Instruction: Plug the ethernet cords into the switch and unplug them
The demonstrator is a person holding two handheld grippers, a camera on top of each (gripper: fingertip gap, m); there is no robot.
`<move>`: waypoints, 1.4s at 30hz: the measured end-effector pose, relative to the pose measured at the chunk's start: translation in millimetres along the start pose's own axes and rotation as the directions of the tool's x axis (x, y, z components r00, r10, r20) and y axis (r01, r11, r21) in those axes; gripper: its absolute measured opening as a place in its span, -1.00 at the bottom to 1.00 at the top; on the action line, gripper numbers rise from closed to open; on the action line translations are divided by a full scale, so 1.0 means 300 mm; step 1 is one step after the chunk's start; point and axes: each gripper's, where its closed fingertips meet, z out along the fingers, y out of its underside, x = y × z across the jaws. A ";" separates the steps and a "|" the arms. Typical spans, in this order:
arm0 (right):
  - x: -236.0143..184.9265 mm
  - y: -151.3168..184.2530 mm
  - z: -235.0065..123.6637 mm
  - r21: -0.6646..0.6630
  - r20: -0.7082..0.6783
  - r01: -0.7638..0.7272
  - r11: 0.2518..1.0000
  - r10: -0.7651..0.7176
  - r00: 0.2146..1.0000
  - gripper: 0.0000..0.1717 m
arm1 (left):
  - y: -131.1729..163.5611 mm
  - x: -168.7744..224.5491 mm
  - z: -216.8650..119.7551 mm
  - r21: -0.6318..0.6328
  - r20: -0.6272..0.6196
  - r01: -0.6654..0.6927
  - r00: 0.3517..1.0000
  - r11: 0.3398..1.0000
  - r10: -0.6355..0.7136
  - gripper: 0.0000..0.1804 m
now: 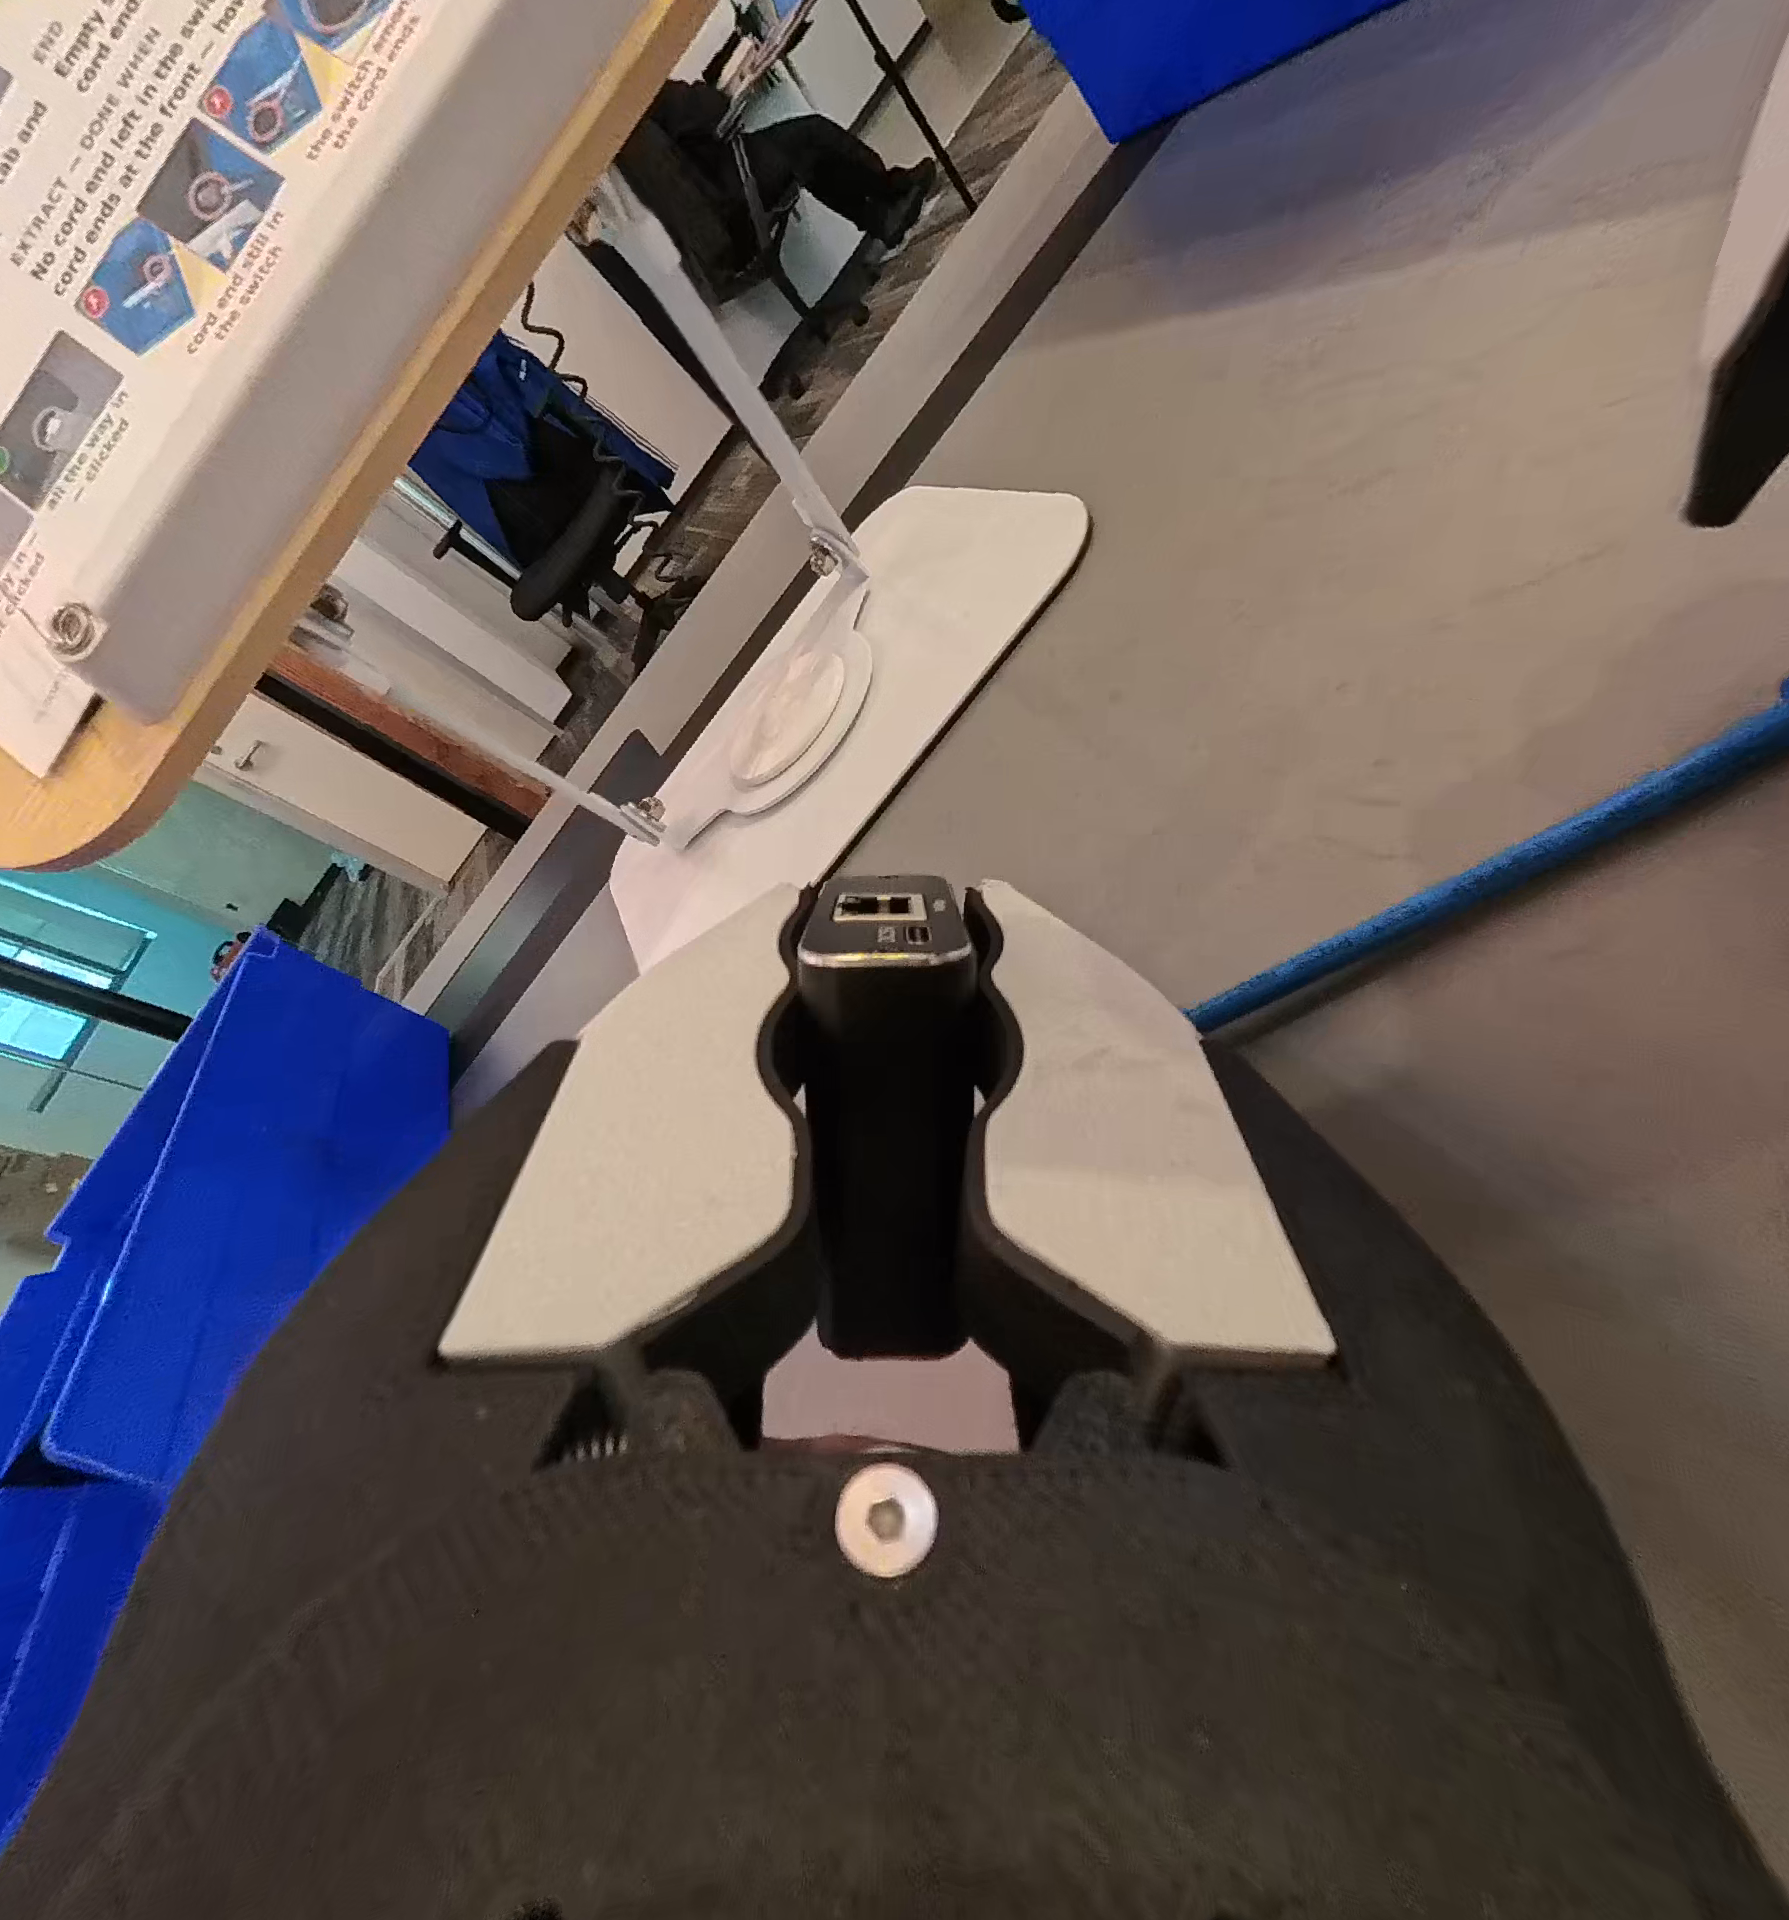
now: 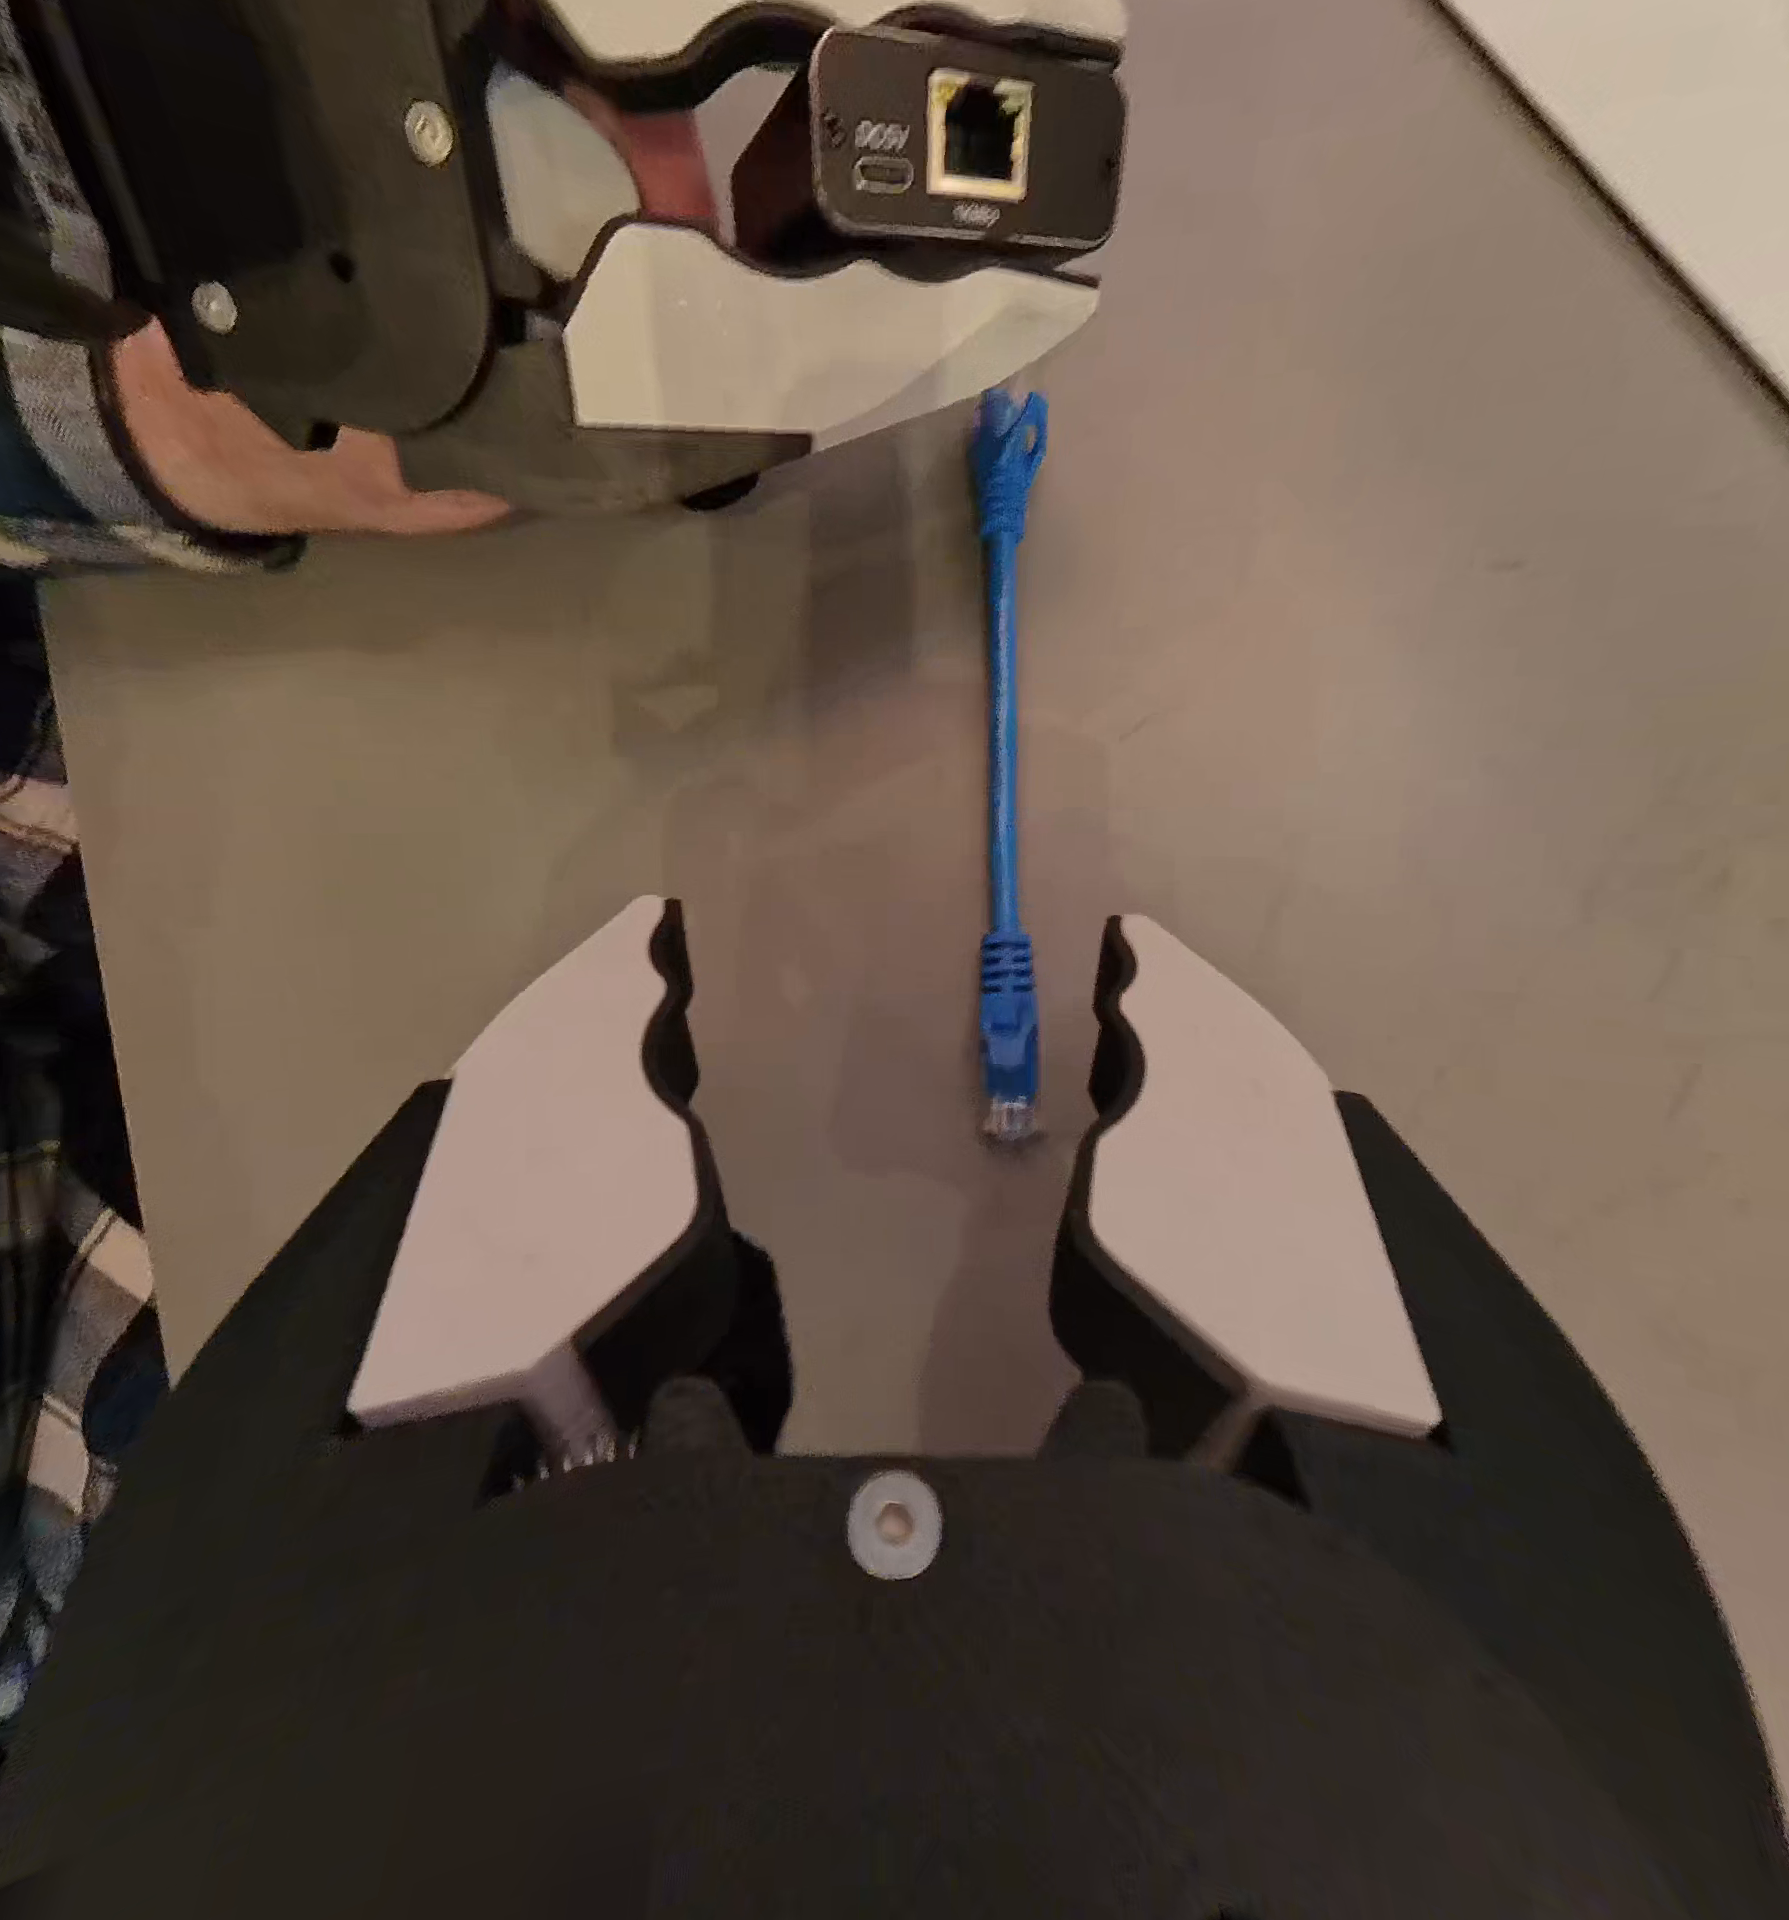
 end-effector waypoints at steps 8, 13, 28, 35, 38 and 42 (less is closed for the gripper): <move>0.003 -0.046 0.021 -0.031 0.052 0.104 0.994 -0.102 0.993 -0.55 | -0.004 -0.019 -0.006 0.020 0.007 0.034 0.999 0.999 -0.034 -0.71; 0.041 -0.040 0.014 -0.113 -0.034 0.223 0.968 -0.228 0.973 -0.84 | -0.011 -0.045 -0.023 0.053 0.001 0.079 0.997 0.995 -0.079 -0.71; 0.041 -0.049 0.180 -0.281 -0.120 0.179 0.943 -0.220 0.968 -0.78 | -0.009 -0.153 -0.066 0.181 -0.006 -0.038 0.999 0.983 0.040 -0.71; 0.046 -0.050 0.184 -0.274 -0.142 0.193 0.942 -0.238 0.961 -0.93 | -0.002 -0.171 -0.068 0.186 -0.012 0.000 1.000 0.983 0.003 -0.71; 0.039 -0.056 0.143 -0.238 -0.138 0.230 0.943 -0.268 0.954 -0.95 | -0.002 -0.173 -0.073 0.198 -0.022 0.020 1.000 0.980 -0.016 -0.71; 0.047 -0.087 0.007 -0.172 -0.164 0.260 0.950 -0.288 0.943 -0.95 | -0.013 -0.179 -0.072 0.223 -0.028 0.032 0.999 0.974 -0.026 -0.71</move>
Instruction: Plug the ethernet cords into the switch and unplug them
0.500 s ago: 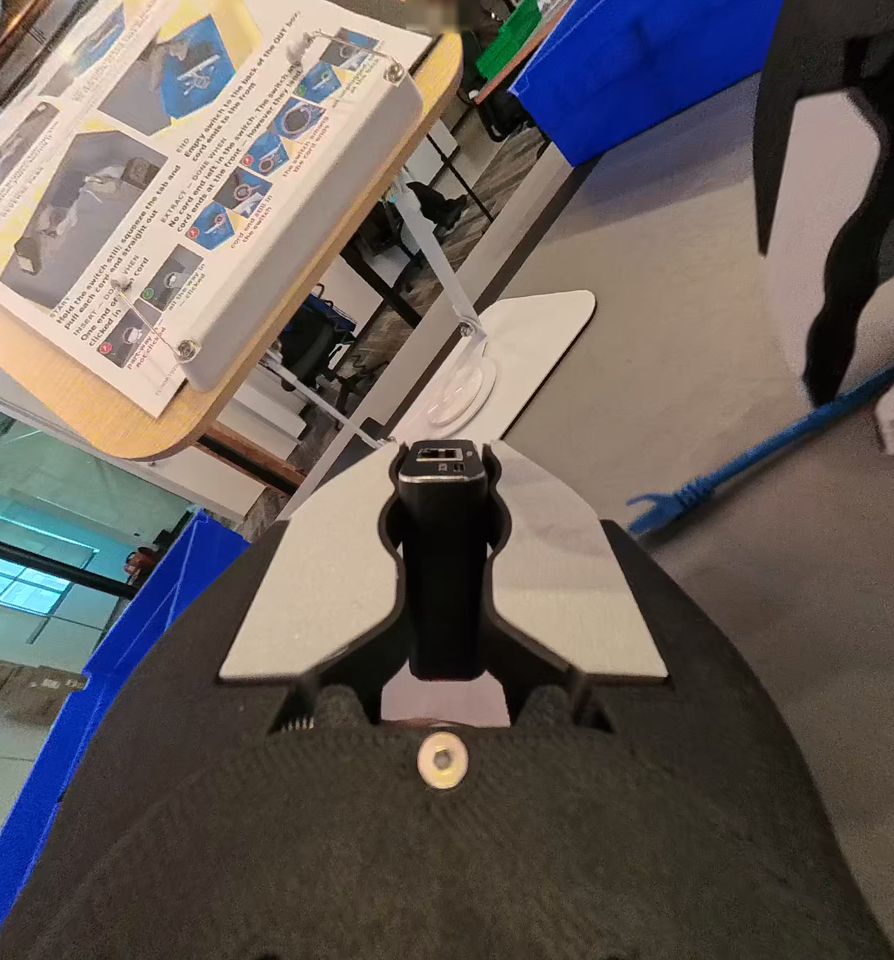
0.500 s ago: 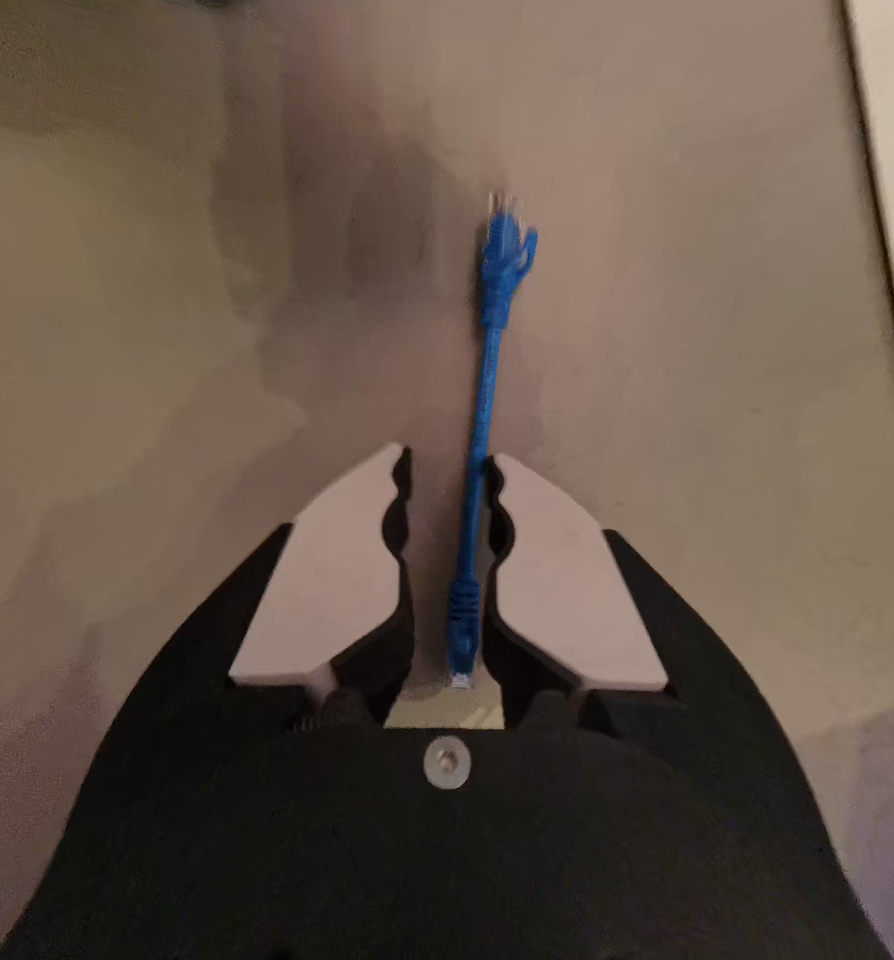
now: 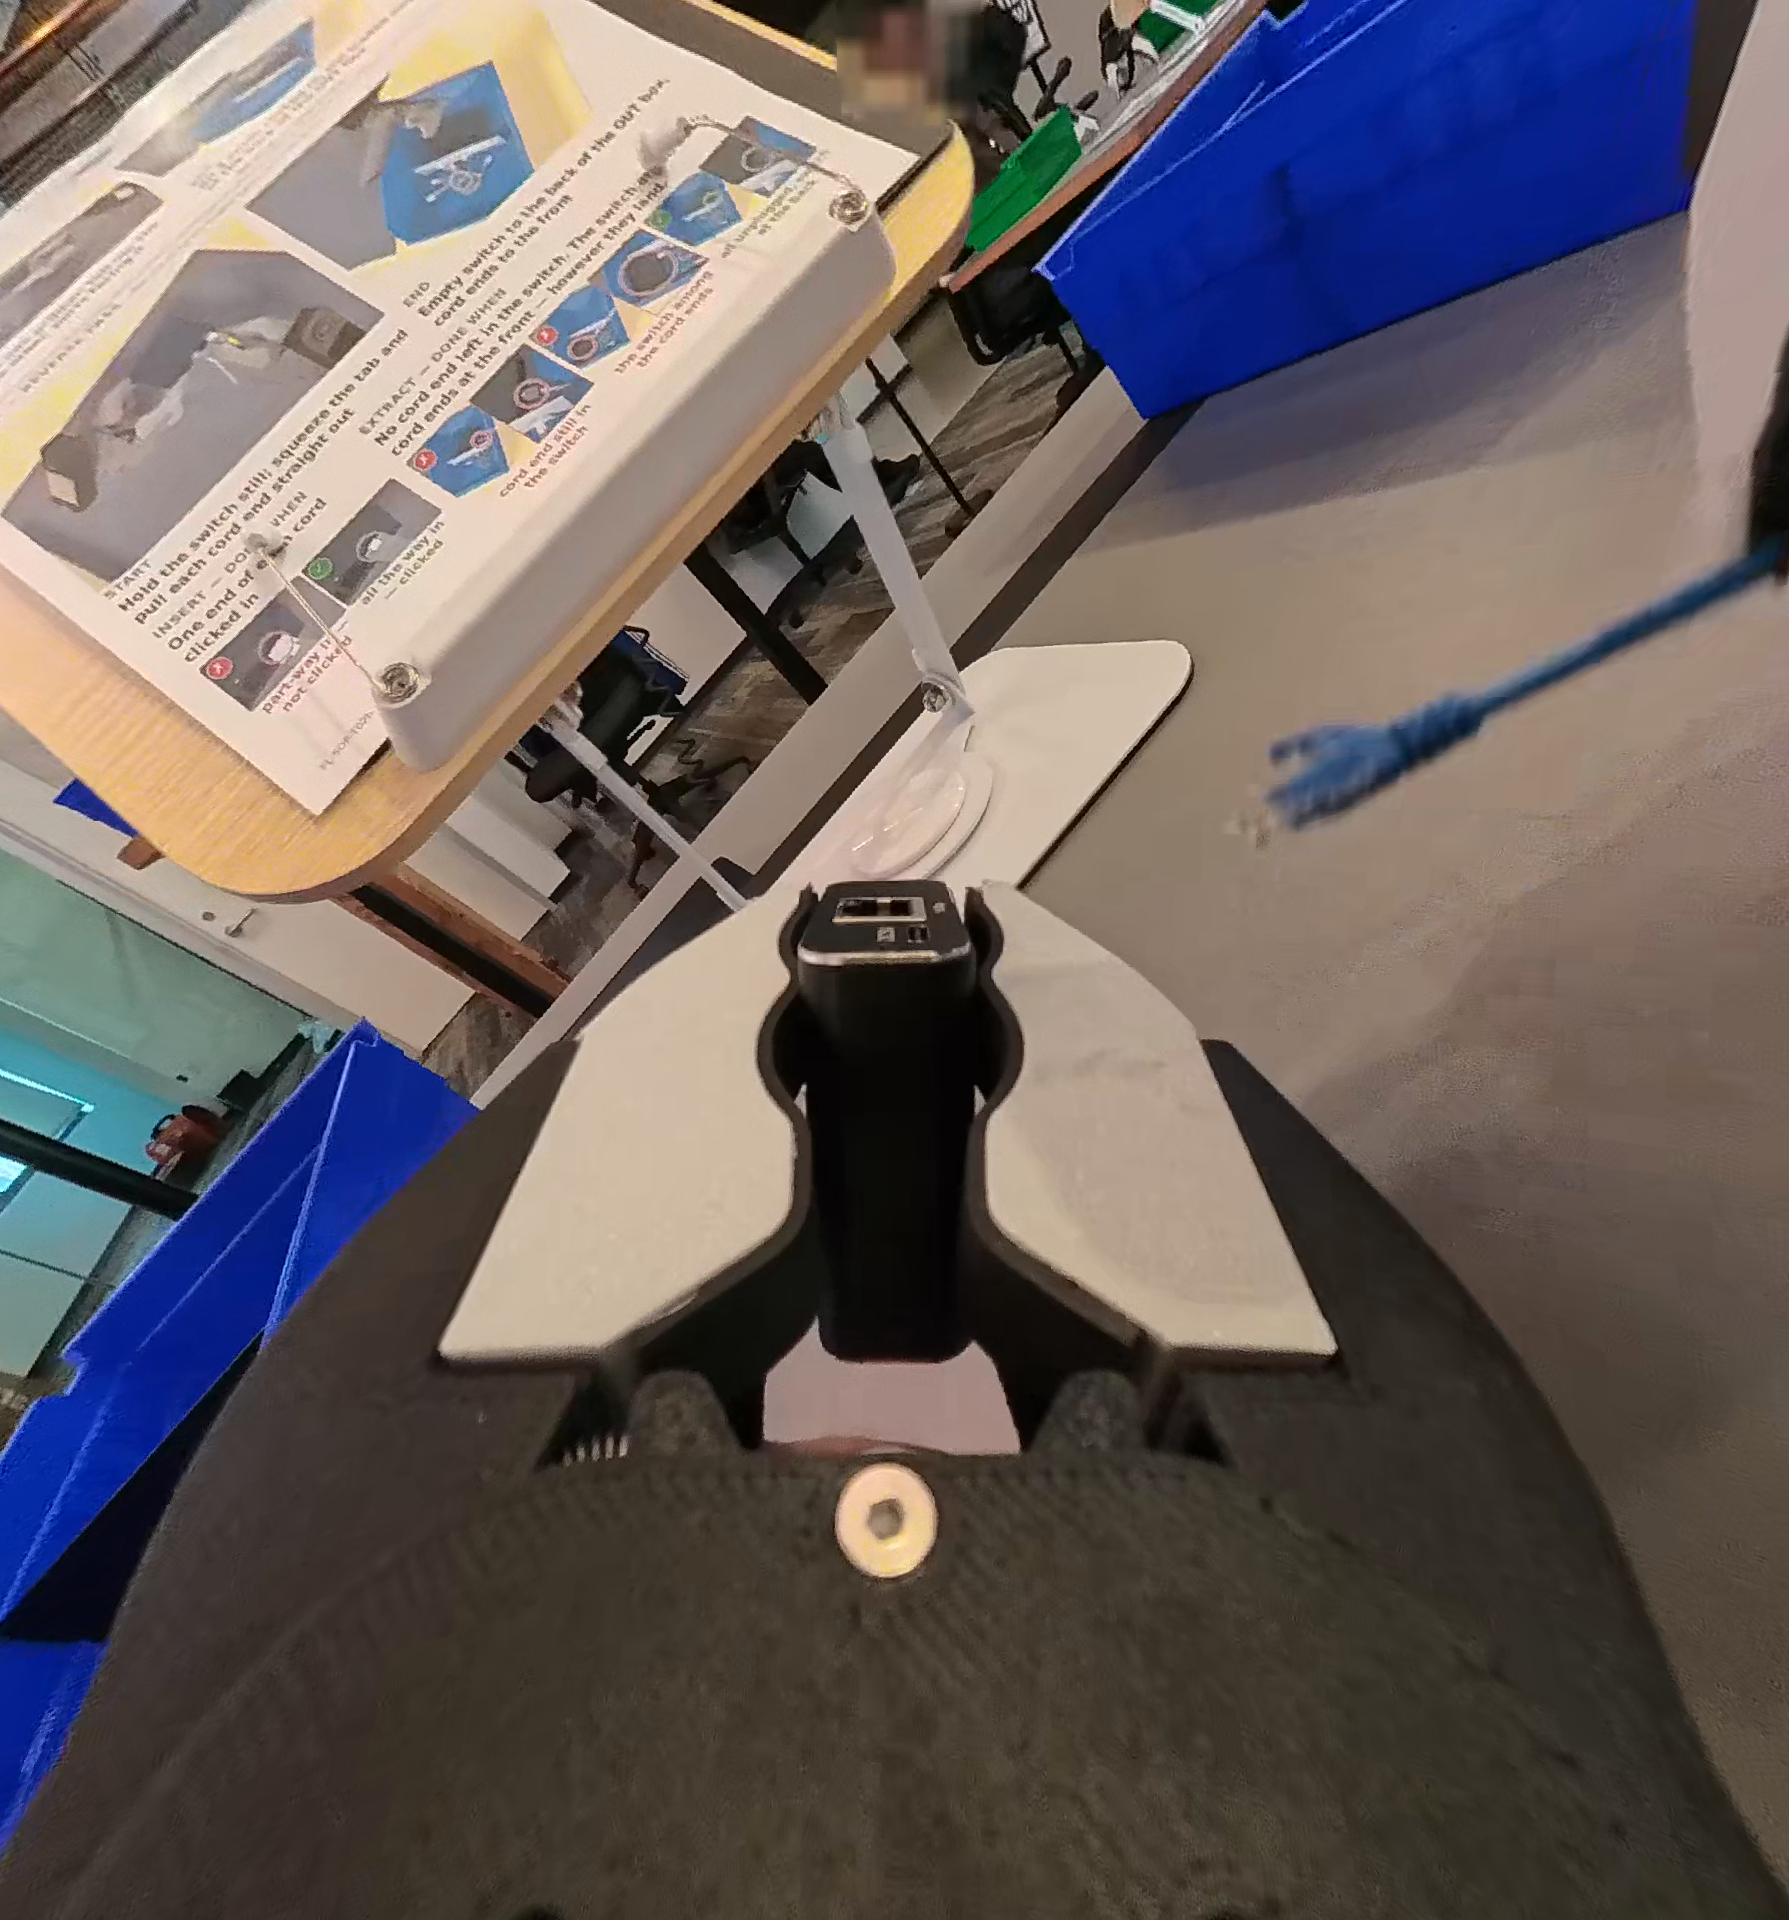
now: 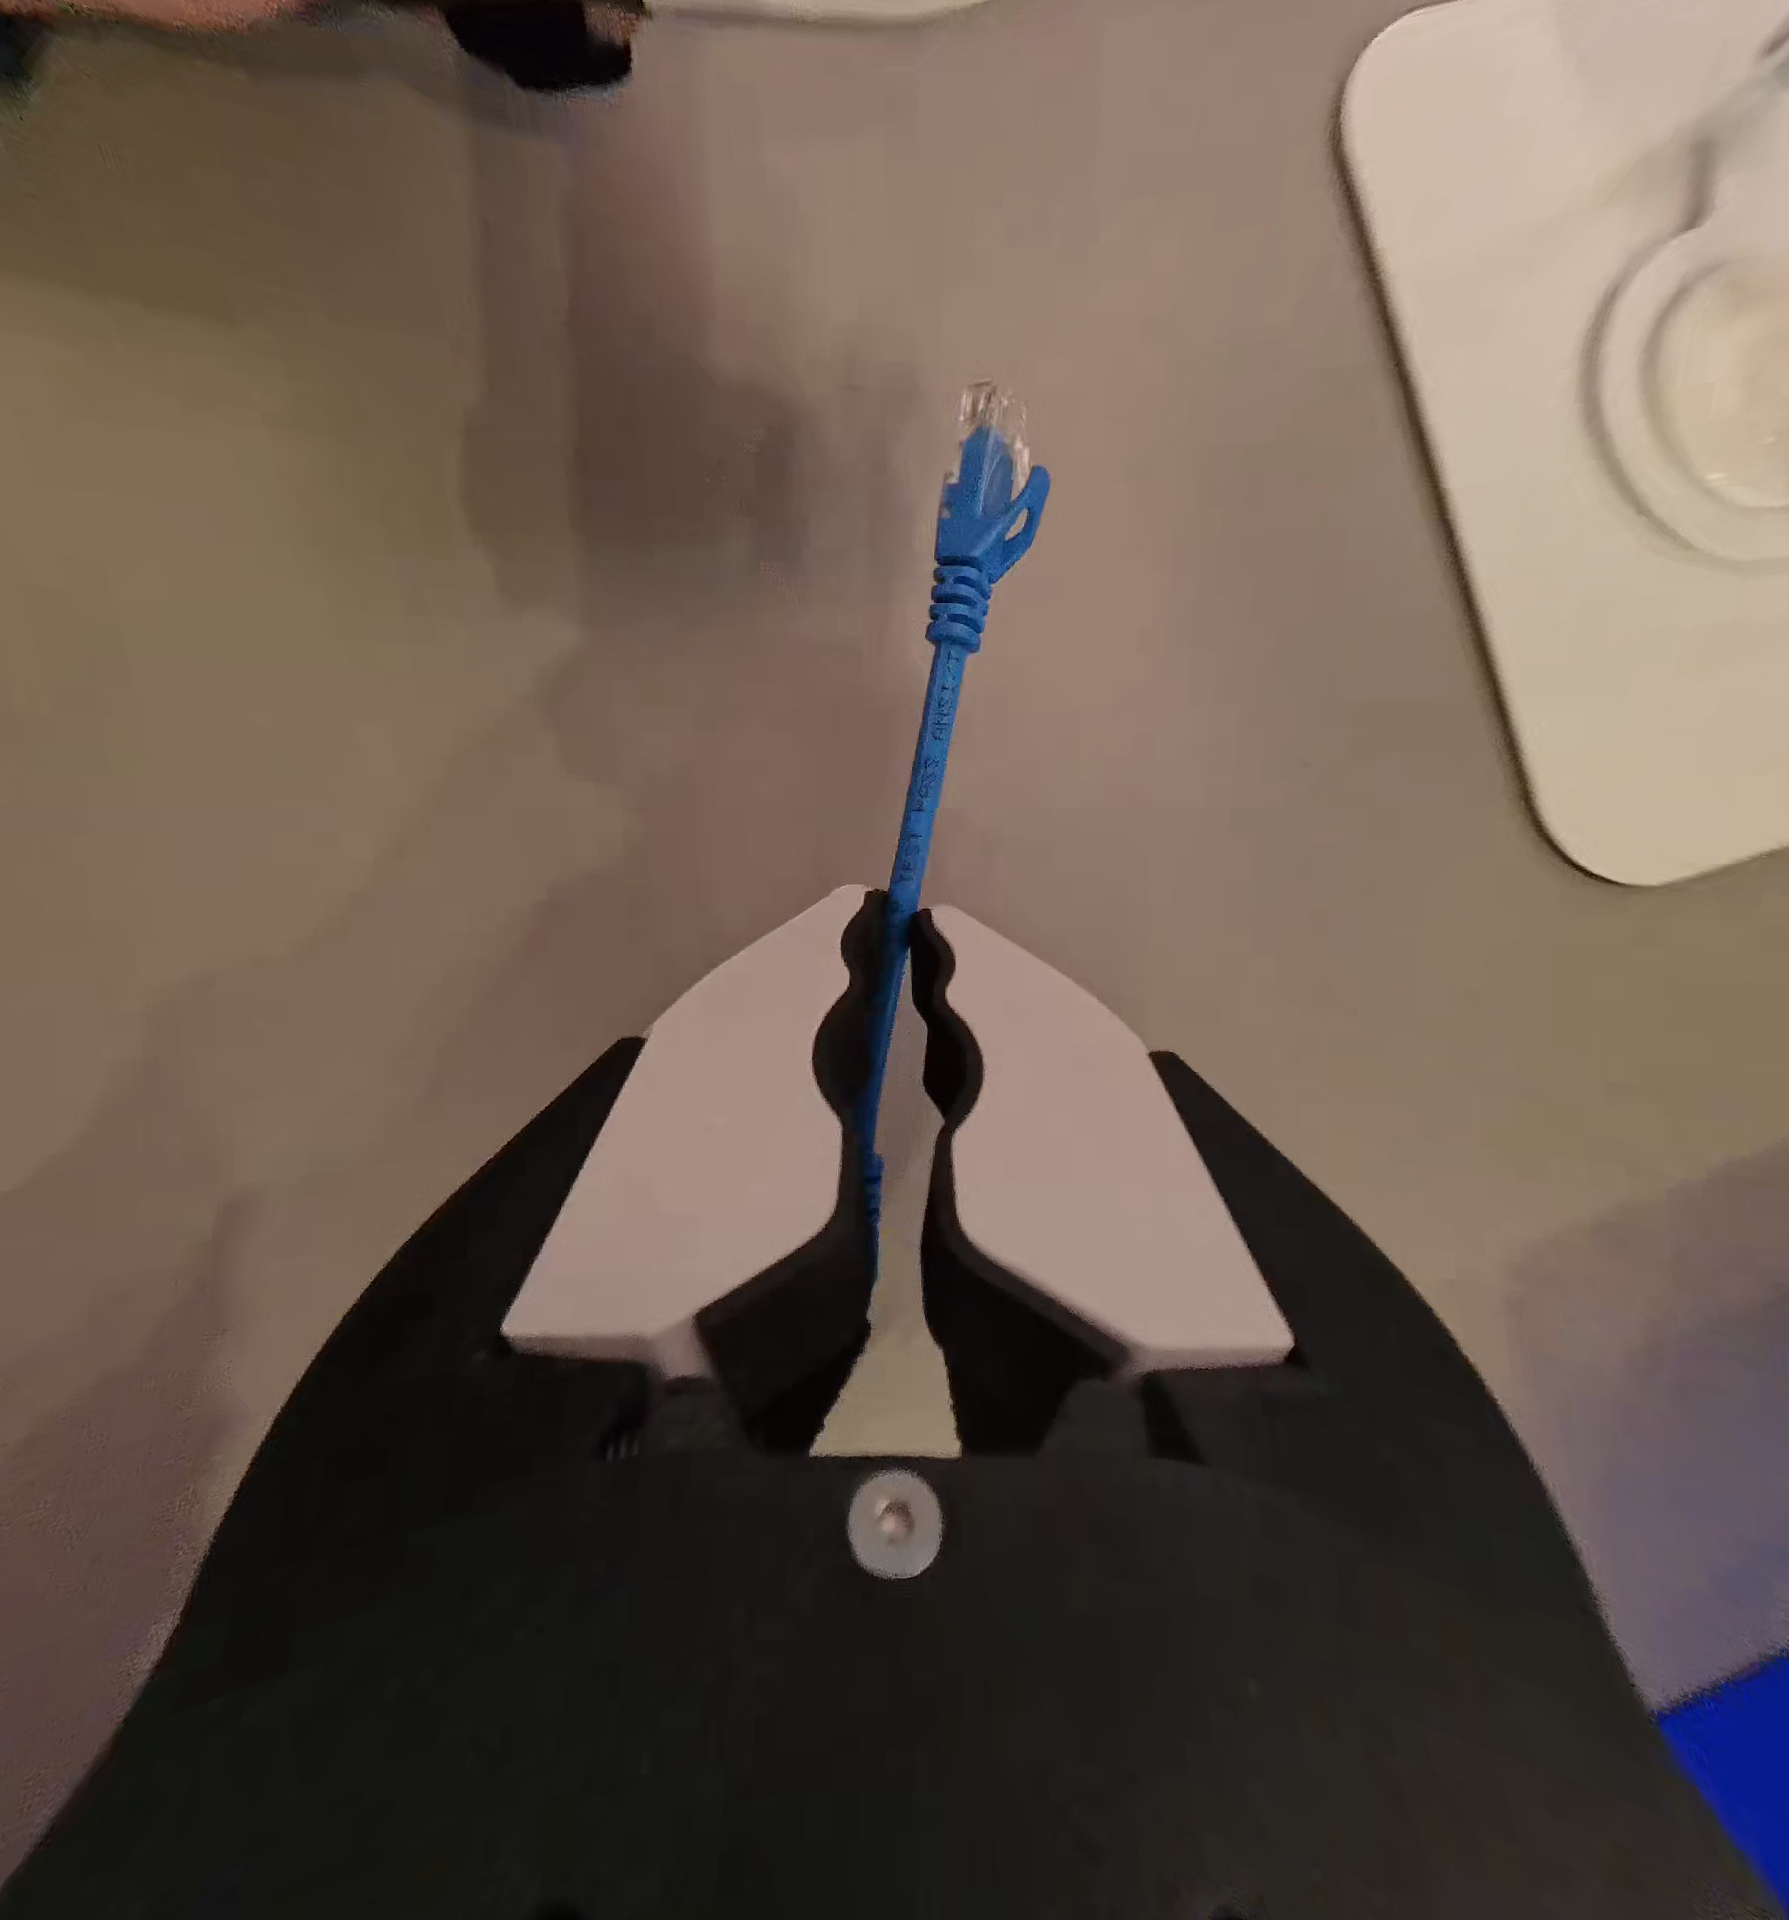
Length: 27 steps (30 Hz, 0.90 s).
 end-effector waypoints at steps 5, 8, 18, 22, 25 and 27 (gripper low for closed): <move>0.123 0.049 -0.254 0.076 -0.139 0.036 0.996 -0.025 0.990 -0.95 | -0.011 0.029 0.036 0.016 -0.016 -0.067 0.998 0.998 0.067 -0.71; 0.259 0.126 -0.447 0.078 -0.263 0.041 0.996 -0.019 0.965 -0.95 | -0.015 0.053 0.077 0.016 -0.033 -0.097 0.995 0.995 0.097 -0.71; 0.708 0.502 -0.739 -0.102 -0.403 0.031 0.994 -0.070 0.913 -0.95 | -0.009 0.077 0.126 0.004 -0.059 -0.086 0.995 0.996 0.086 -0.71; 0.817 0.633 -0.678 -0.218 -0.335 0.042 0.975 -0.115 0.935 -0.95 | 0.005 0.077 0.131 -0.017 -0.059 -0.087 0.995 0.996 0.086 -0.71; 0.896 0.736 -0.592 -0.331 -0.314 0.020 0.943 -0.130 0.940 -0.90 | 0.012 0.086 0.135 -0.027 -0.069 -0.094 0.993 0.995 0.092 -0.71; 0.946 0.787 -0.562 -0.363 -0.351 -0.078 0.929 -0.058 0.934 -0.01 | 0.010 0.092 0.134 -0.023 -0.075 -0.099 0.992 0.995 0.097 -0.71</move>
